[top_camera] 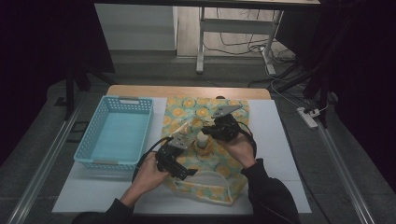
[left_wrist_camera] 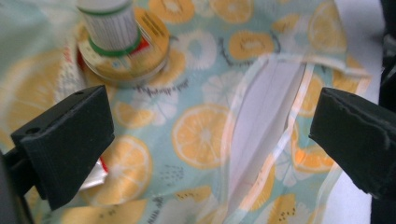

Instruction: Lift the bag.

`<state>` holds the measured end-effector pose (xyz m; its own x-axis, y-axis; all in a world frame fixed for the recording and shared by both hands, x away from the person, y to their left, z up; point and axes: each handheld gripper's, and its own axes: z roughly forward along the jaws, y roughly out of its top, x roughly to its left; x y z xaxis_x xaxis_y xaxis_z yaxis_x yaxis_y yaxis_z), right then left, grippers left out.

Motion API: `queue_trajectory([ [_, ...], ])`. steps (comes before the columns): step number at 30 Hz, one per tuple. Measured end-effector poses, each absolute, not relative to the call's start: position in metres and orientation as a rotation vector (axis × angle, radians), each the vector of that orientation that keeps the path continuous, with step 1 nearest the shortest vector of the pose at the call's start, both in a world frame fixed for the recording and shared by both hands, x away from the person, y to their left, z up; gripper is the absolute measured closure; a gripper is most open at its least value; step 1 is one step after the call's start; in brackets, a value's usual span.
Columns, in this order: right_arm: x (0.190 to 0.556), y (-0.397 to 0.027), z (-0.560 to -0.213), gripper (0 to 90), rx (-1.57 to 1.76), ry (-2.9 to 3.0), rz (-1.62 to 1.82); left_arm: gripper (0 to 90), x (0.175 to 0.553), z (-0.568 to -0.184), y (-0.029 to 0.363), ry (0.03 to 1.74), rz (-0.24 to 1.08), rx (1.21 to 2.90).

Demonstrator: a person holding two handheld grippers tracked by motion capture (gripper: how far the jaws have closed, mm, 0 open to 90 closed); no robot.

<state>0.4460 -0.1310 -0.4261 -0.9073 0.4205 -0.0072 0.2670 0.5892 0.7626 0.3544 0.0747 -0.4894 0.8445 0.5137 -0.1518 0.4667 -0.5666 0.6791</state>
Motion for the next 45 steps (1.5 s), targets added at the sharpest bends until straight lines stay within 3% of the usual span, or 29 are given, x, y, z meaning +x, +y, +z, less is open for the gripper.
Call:
queue_trajectory([
  [12, 0.446, -0.131, -0.426, 89.0, 0.571, 2.632, 1.217, 0.6, 0.352, -0.524, 0.063, 0.712, 0.126, 2.38],
  [19, 0.445, -0.131, -0.426, 89.0, 0.57, 2.632, 1.216, 7.0, 0.353, -0.535, 0.059, 0.719, 0.178, 2.419],
  [26, 0.445, -0.13, -0.426, 89.0, 0.573, 2.63, 1.217, 35.5, 0.355, -0.528, 0.061, 0.702, 0.17, 2.432],
  [30, 0.444, -0.129, -0.426, 89.0, 0.57, 2.636, 1.217, 60.9, 0.359, -0.525, 0.061, 0.741, 0.143, 2.427],
  [35, 0.446, -0.13, -0.426, 89.0, 0.572, 2.636, 1.214, 86.6, 0.364, -0.523, 0.061, 0.758, 0.068, 2.429],
  [40, 0.446, -0.13, -0.427, 89.0, 0.566, 2.647, 1.201, 88.8, 0.366, -0.521, 0.059, 0.86, 0.012, 2.407],
  [45, 0.445, -0.132, -0.424, 89.1, 0.564, 2.652, 1.209, 89.1, 0.365, -0.517, 0.059, 0.855, 0.022, 2.402],
])
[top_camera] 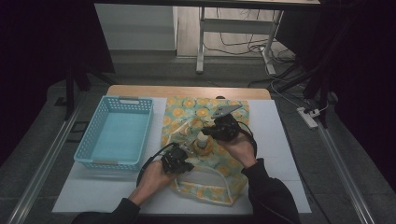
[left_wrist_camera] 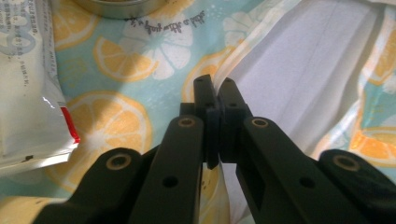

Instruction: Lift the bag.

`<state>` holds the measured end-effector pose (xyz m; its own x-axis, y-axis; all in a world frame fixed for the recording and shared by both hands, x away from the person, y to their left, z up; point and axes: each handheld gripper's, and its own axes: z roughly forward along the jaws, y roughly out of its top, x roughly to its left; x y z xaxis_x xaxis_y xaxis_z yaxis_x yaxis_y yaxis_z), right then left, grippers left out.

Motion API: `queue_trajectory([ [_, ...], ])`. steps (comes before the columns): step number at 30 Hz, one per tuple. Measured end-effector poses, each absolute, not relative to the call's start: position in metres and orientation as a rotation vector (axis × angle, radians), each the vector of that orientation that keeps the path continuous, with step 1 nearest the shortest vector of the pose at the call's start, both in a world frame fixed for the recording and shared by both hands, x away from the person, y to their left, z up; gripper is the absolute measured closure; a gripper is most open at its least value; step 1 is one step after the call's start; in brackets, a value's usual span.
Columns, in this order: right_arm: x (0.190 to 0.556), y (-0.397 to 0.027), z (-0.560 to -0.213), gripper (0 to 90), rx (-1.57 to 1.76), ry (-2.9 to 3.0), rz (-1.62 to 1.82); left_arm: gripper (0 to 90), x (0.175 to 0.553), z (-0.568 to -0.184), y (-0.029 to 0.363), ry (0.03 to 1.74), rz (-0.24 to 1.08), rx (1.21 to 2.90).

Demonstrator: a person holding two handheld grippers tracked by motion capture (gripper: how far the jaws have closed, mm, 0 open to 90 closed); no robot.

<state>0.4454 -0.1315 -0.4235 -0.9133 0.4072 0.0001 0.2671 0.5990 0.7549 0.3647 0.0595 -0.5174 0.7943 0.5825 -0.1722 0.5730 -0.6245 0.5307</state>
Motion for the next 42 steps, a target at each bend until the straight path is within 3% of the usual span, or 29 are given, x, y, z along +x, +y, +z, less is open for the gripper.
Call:
queue_trajectory([
  [16, 0.445, -0.136, -0.405, 89.1, 0.558, 2.663, 1.245, 89.3, 0.37, -0.472, 0.075, 0.791, 0.003, 2.313],
  [42, 0.447, -0.133, -0.35, 89.2, 0.52, 2.663, 1.262, 89.4, 0.406, -0.362, 0.119, 0.801, 0.051, 2.137],
])
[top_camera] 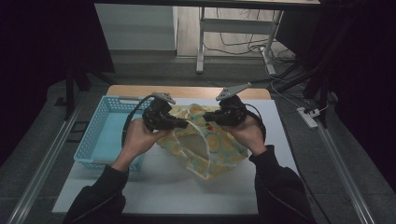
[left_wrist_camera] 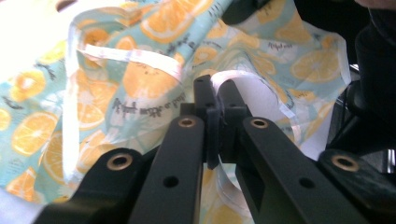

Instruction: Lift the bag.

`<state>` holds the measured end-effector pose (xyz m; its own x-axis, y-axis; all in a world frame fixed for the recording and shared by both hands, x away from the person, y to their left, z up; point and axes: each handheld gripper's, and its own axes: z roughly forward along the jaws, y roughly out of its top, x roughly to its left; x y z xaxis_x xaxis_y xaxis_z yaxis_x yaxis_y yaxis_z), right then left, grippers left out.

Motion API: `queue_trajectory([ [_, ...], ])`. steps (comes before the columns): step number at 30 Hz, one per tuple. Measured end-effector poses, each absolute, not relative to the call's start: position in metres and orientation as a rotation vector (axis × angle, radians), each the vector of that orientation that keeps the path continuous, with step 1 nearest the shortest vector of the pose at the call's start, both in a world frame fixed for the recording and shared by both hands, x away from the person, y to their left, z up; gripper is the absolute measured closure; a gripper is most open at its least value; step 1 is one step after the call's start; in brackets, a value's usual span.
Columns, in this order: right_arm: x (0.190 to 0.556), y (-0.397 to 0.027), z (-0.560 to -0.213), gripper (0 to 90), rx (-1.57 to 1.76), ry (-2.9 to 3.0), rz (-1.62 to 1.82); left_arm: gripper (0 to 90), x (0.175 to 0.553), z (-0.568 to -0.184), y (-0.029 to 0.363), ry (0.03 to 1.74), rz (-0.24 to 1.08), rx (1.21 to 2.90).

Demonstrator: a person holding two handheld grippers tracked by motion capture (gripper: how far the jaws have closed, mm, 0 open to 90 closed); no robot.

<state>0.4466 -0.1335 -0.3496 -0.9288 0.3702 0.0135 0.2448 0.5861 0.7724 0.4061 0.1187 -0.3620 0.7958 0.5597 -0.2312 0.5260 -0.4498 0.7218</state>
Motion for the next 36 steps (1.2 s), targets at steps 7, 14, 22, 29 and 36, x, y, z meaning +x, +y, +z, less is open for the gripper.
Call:
queue_trajectory([
  [7, 0.447, -0.134, -0.333, 89.1, 0.518, 2.636, 1.278, 89.3, 0.417, -0.337, 0.127, 0.812, 0.066, 2.093],
  [14, 0.45, -0.132, -0.313, 89.2, 0.51, 2.599, 1.329, 89.4, 0.428, -0.307, 0.136, 0.808, 0.097, 2.045],
  [22, 0.451, -0.127, -0.285, 89.2, 0.498, 2.543, 1.319, 89.3, 0.435, -0.278, 0.139, 0.814, 0.143, 2.0],
  [29, 0.452, -0.128, -0.265, 89.2, 0.505, 2.501, 1.341, 89.3, 0.44, -0.257, 0.14, 0.819, 0.186, 1.964],
  [36, 0.454, -0.13, -0.251, 89.2, 0.523, 2.462, 1.335, 89.3, 0.444, -0.242, 0.137, 0.823, 0.234, 1.939],
])
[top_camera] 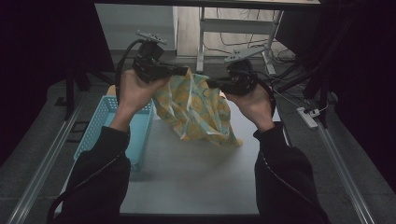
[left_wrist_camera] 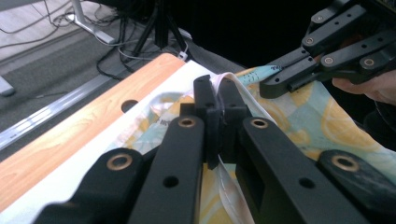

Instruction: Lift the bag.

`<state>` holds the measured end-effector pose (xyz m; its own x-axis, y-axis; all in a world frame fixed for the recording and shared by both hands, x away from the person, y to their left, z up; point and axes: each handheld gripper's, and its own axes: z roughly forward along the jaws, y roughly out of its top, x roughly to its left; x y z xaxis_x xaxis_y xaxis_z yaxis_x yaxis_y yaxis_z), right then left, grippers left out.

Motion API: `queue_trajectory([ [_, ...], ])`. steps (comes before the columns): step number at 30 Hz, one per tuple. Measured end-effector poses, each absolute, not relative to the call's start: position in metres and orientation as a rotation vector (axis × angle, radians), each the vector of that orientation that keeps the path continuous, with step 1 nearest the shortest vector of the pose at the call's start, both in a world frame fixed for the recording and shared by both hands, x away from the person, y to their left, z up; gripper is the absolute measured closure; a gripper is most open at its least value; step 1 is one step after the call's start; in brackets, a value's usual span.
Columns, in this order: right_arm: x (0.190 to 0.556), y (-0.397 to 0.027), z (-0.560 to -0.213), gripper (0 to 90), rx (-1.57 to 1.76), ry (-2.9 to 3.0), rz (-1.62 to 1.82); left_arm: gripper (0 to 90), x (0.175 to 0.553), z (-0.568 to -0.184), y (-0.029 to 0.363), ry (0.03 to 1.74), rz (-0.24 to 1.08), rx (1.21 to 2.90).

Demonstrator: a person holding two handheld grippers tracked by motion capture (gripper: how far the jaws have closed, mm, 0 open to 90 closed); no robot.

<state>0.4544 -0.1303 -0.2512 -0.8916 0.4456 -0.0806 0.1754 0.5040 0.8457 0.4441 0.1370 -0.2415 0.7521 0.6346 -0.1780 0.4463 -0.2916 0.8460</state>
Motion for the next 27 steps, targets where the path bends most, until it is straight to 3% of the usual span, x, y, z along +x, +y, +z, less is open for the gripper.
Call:
queue_trajectory([
  [7, 0.46, -0.132, -0.249, 89.1, 0.548, 2.443, 1.315, 89.1, 0.452, -0.242, 0.132, 0.839, 0.275, 1.934],
  [22, 0.486, -0.13, -0.279, 87.5, 0.639, 2.448, 1.233, 86.9, 0.483, -0.281, 0.111, 0.861, 0.302, 2.011],
  [24, 0.49, -0.13, -0.282, 86.7, 0.658, 2.45, 1.239, 84.0, 0.486, -0.283, 0.11, 0.866, 0.29, 2.009],
  [27, 0.491, -0.134, -0.284, 82.7, 0.67, 2.445, 1.265, 71.1, 0.485, -0.284, 0.113, 0.861, 0.29, 1.996],
])
